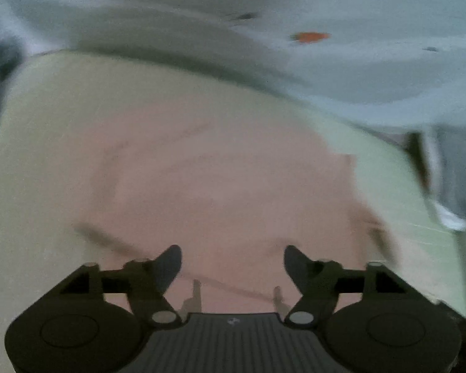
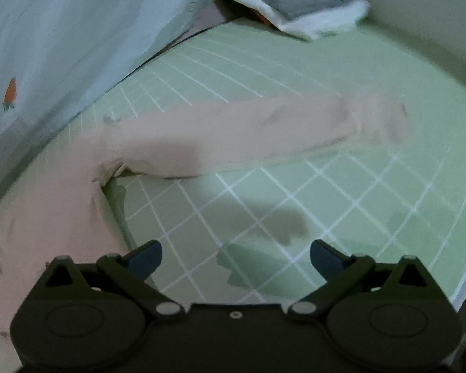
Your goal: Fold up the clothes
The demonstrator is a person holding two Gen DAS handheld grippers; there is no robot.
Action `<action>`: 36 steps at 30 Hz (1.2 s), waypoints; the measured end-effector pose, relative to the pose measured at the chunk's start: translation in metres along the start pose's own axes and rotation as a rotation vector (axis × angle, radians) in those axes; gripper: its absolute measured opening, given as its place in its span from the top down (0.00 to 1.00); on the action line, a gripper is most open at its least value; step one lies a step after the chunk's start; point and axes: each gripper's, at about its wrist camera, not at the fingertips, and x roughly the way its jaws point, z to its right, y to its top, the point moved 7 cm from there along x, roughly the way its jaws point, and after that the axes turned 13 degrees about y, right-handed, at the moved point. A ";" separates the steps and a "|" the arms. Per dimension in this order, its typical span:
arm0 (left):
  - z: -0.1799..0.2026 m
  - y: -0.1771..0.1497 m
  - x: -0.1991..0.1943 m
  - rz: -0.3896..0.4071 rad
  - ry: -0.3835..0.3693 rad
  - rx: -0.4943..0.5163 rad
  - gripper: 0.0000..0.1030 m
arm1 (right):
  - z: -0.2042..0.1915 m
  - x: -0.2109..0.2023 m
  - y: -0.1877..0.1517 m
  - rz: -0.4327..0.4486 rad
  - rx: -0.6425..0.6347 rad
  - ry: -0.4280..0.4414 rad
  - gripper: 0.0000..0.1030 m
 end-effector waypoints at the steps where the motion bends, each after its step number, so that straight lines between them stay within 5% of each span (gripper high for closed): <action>1: -0.012 -0.004 0.005 -0.015 0.050 -0.020 0.23 | -0.004 0.002 0.001 -0.002 -0.029 -0.005 0.00; 6: -0.078 -0.021 0.020 -0.095 0.221 -0.119 0.20 | -0.033 0.010 0.003 -0.014 -0.173 -0.014 0.02; 13: -0.157 -0.011 0.019 -0.096 0.279 -0.133 0.19 | -0.129 0.025 -0.033 -0.036 -0.309 0.126 0.06; 24: -0.224 0.010 0.019 -0.048 0.275 -0.033 0.16 | -0.198 0.065 -0.086 -0.074 -0.334 0.166 0.48; 27: -0.231 0.013 0.025 -0.051 0.280 -0.034 0.16 | -0.204 0.067 -0.089 -0.062 -0.348 0.159 0.74; 28: -0.232 0.013 0.026 -0.053 0.281 -0.035 0.16 | -0.204 0.068 -0.088 -0.067 -0.358 0.161 0.92; 36: -0.212 0.010 0.029 -0.073 0.276 -0.060 0.16 | -0.201 0.047 -0.055 -0.029 -0.407 0.264 0.98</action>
